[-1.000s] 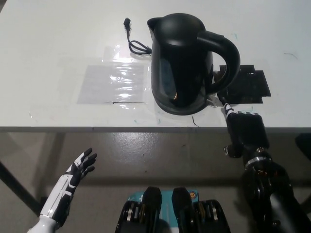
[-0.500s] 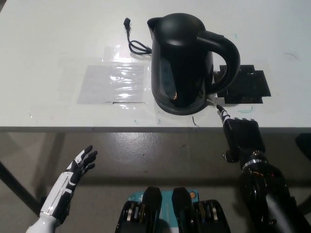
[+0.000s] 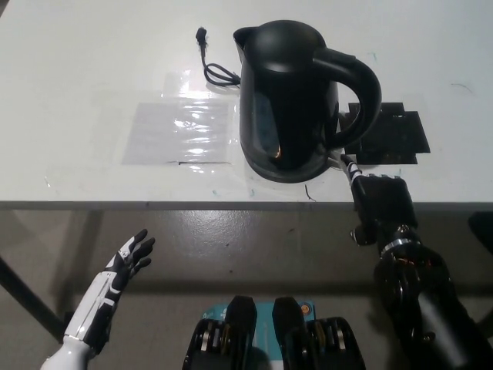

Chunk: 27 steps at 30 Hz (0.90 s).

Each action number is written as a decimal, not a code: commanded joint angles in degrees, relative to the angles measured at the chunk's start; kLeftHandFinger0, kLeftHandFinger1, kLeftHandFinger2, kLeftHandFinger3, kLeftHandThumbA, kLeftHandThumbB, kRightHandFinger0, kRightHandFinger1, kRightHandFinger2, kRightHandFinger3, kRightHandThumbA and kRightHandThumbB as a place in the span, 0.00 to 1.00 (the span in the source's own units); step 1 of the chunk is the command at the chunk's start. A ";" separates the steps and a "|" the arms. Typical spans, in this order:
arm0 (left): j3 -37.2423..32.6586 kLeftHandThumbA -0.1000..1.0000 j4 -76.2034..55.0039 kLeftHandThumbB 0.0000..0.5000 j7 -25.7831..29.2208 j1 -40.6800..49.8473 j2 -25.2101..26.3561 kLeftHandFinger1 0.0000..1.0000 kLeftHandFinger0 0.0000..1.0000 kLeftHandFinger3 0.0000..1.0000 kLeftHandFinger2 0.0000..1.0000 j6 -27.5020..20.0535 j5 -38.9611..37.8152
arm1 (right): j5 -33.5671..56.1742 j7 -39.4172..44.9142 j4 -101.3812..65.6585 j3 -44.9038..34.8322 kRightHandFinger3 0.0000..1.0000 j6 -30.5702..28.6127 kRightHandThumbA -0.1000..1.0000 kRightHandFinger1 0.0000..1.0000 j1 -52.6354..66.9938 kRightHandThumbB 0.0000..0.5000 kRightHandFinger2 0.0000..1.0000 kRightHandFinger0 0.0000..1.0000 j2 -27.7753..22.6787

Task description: A kettle is kept at the center of the table close to the robot and the robot uses its right index finger to press downwards on the transparent start boiling button

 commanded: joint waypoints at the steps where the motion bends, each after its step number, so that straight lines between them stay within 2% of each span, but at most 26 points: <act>1: 0.09 1.00 -2.38 0.65 -0.88 -0.55 1.19 1.00 1.00 1.00 1.00 -1.47 -0.36 | 1.74 -1.27 0.31 -0.13 1.00 -0.12 1.00 0.00 -2.98 0.72 0.01 0.00 0.15; 11: 0.19 1.00 -2.12 0.64 -0.97 -0.42 0.92 1.00 1.00 1.00 1.00 -1.88 -0.43 | 1.70 -0.92 1.99 0.69 1.00 0.38 1.00 0.00 -3.86 0.74 0.01 0.00 0.01; 15: 0.21 1.00 -2.23 0.66 -1.04 -0.40 0.79 1.00 1.00 1.00 1.00 -1.50 -0.85 | 1.85 -0.90 2.89 1.02 1.00 0.33 1.00 0.00 -4.33 0.72 0.02 0.00 0.06; 21: 0.18 1.00 -1.90 0.67 -0.94 -0.51 0.86 1.00 1.00 1.00 1.00 -1.79 -0.42 | 2.42 -1.67 4.61 1.10 1.00 0.07 1.00 0.00 -5.06 0.74 0.00 0.00 0.19; 27: 0.13 1.00 -2.02 0.65 -1.10 -0.44 0.89 1.00 1.00 1.00 1.00 -1.90 -0.62 | 2.80 -1.53 4.78 1.26 1.00 0.01 1.00 0.00 -5.91 0.71 0.00 0.00 0.22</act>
